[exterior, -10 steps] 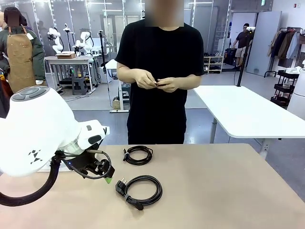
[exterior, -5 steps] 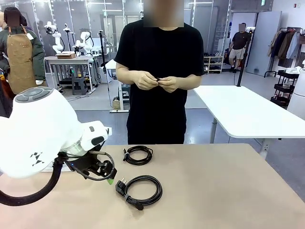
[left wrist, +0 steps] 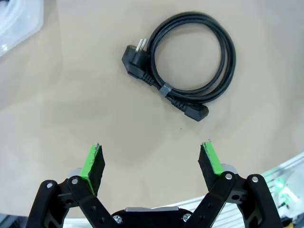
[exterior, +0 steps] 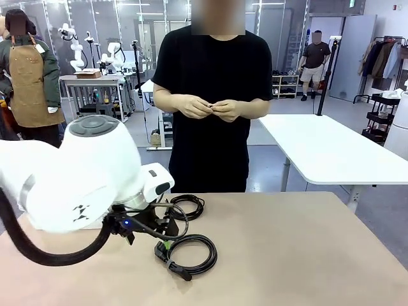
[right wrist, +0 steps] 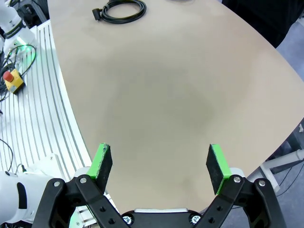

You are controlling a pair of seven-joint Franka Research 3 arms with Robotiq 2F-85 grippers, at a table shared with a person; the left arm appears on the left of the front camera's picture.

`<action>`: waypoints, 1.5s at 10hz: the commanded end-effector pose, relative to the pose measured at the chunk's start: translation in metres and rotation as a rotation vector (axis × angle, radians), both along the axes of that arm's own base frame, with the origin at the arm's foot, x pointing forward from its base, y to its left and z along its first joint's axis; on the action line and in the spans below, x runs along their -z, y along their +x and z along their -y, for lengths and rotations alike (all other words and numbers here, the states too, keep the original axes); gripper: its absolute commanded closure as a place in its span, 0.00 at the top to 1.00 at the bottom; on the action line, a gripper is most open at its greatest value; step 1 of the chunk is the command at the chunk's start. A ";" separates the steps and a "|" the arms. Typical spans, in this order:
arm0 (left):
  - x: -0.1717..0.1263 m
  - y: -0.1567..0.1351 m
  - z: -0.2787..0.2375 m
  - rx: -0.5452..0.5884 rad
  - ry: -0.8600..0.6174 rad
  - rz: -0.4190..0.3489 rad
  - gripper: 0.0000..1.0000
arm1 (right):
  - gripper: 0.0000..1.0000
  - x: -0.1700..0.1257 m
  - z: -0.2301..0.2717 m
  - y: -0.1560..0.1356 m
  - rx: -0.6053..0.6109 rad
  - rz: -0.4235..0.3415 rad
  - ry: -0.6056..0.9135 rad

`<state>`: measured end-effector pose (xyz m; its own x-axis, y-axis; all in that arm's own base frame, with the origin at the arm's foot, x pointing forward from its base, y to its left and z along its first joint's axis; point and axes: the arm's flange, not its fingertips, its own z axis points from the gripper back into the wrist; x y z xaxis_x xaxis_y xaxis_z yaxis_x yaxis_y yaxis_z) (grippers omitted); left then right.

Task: Organize and store the cables.
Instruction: Place the Power Cable into the Organizing box.

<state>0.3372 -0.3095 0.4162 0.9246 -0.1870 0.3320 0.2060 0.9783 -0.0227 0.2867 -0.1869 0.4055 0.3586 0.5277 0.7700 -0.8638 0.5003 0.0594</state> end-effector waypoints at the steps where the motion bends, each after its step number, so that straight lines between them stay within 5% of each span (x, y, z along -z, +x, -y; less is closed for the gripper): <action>1: 0.010 0.021 0.030 -0.061 0.041 -0.045 1.00 | 1.00 -0.002 0.000 0.001 0.005 0.005 0.017; 8: 0.044 0.068 0.067 -0.317 0.051 -0.223 1.00 | 1.00 -0.002 0.000 0.001 0.005 0.005 0.017; 15: 0.093 0.077 0.058 -0.589 -0.039 -0.254 1.00 | 1.00 -0.002 0.000 0.001 0.005 0.005 0.017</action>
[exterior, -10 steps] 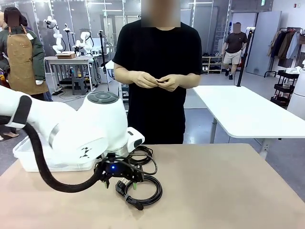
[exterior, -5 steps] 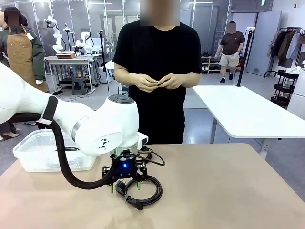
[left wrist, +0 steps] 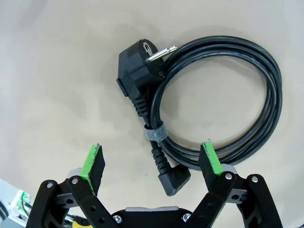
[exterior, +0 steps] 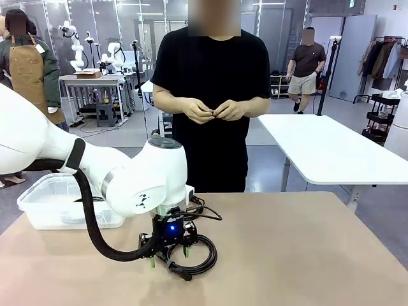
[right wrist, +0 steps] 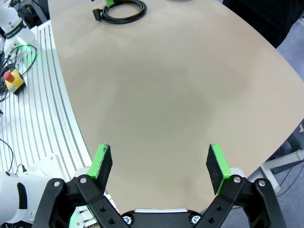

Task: Organize and store the cables.
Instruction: Place the Power Cable into the Organizing box.

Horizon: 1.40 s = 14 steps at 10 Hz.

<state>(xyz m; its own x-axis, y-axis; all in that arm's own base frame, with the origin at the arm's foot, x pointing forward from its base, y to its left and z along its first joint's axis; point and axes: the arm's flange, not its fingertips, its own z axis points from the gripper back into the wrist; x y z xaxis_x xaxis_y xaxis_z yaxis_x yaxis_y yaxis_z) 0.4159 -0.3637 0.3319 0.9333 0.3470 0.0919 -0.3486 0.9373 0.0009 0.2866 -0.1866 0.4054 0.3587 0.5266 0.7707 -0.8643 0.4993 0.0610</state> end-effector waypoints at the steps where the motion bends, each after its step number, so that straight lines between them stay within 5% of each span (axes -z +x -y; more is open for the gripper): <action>1: 0.013 -0.003 0.000 -0.078 -0.037 0.026 1.00 | 1.00 -0.002 0.000 0.001 0.006 0.006 0.015; 6: 0.030 0.000 -0.005 -0.123 -0.061 0.033 1.00 | 1.00 -0.002 0.000 0.001 0.006 0.006 0.015; 8: 0.029 0.001 -0.007 -0.147 -0.060 0.040 0.63 | 1.00 -0.002 0.000 0.001 0.006 0.006 0.015; 9: 0.030 0.002 -0.007 -0.147 -0.057 0.045 0.22 | 1.00 -0.002 0.000 0.001 0.006 0.006 0.015; 10: 0.030 0.002 -0.004 -0.134 -0.057 0.043 0.05 | 1.00 -0.002 0.000 0.001 0.006 0.006 0.015; 14: 0.020 0.001 -0.005 -0.136 -0.078 0.047 0.00 | 1.00 -0.002 0.000 0.001 0.006 0.006 0.015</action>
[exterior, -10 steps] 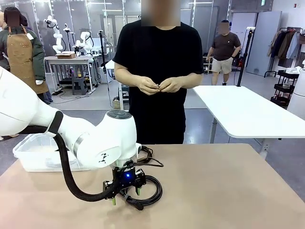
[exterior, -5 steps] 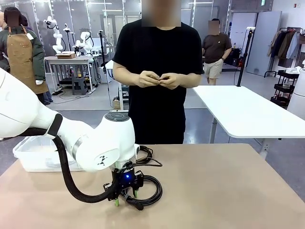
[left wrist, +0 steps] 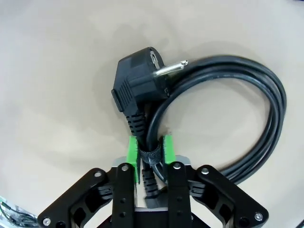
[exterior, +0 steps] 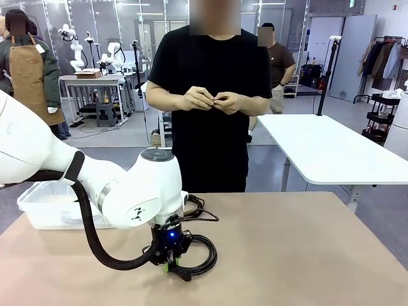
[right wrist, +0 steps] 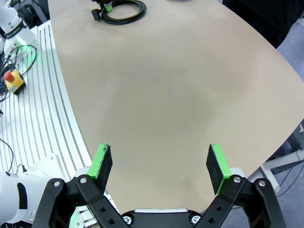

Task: Organize and store the cables.
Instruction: Place the Power Cable into the Organizing box.

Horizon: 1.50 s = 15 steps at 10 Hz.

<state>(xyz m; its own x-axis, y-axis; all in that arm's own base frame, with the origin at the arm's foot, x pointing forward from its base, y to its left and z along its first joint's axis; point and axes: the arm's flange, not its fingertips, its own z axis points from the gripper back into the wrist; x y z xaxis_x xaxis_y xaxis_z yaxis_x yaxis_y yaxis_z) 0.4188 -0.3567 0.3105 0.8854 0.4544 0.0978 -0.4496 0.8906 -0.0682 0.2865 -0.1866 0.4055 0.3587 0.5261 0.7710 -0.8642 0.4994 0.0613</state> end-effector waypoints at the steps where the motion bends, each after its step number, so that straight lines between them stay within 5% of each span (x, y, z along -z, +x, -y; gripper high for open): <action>1: -0.003 -0.003 0.002 -0.016 -0.017 0.018 0.00 | 1.00 -0.002 0.000 0.001 0.006 0.006 0.015; 4: -0.025 -0.008 -0.002 0.053 -0.044 0.054 0.00 | 1.00 -0.002 0.000 0.001 0.006 0.006 0.015; 9: -0.113 -0.046 -0.029 0.297 0.017 0.232 0.00 | 1.00 -0.002 0.000 0.001 0.006 0.006 0.015; 12: -0.126 -0.060 -0.032 0.317 0.037 0.290 0.00 | 1.00 -0.002 0.000 0.001 0.006 0.006 0.015; 15: -0.126 -0.053 -0.027 0.304 0.028 0.253 0.00 | 1.00 -0.002 0.000 0.001 0.006 0.006 0.015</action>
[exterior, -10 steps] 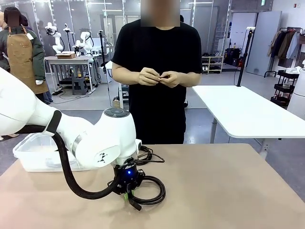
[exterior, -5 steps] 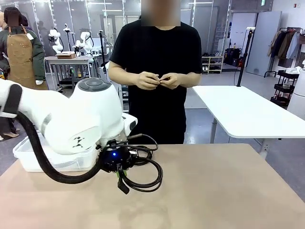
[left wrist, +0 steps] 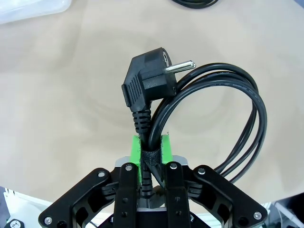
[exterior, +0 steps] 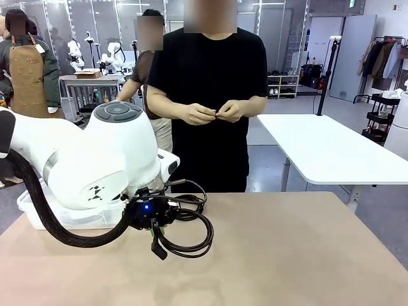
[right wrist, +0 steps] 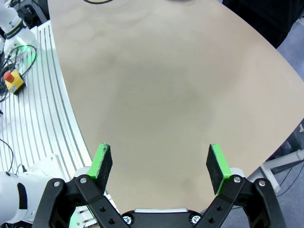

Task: Organize and store the cables.
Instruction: Place the Power Cable into the Organizing box.

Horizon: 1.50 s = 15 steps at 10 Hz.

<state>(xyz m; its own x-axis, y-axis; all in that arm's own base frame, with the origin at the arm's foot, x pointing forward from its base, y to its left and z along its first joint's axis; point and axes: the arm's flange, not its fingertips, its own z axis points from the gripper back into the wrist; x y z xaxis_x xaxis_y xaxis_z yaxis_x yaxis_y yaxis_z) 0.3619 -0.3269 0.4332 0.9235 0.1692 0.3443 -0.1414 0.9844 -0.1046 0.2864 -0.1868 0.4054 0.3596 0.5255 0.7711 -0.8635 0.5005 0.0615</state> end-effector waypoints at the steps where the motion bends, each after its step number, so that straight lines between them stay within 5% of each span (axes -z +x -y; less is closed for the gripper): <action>1: -0.003 0.004 0.003 0.005 -0.013 -0.004 0.00 | 1.00 -0.002 0.000 0.001 0.004 0.006 0.014; 4: -0.003 0.004 0.003 0.005 -0.013 -0.004 0.00 | 1.00 -0.002 0.000 0.001 0.004 0.006 0.014; 5: 0.001 0.001 0.000 -0.002 0.001 -0.002 0.19 | 1.00 -0.002 0.000 0.001 0.004 0.006 0.014; 15: -0.084 0.132 -0.248 0.006 -0.128 0.024 0.19 | 1.00 -0.002 0.000 0.001 0.004 0.006 0.014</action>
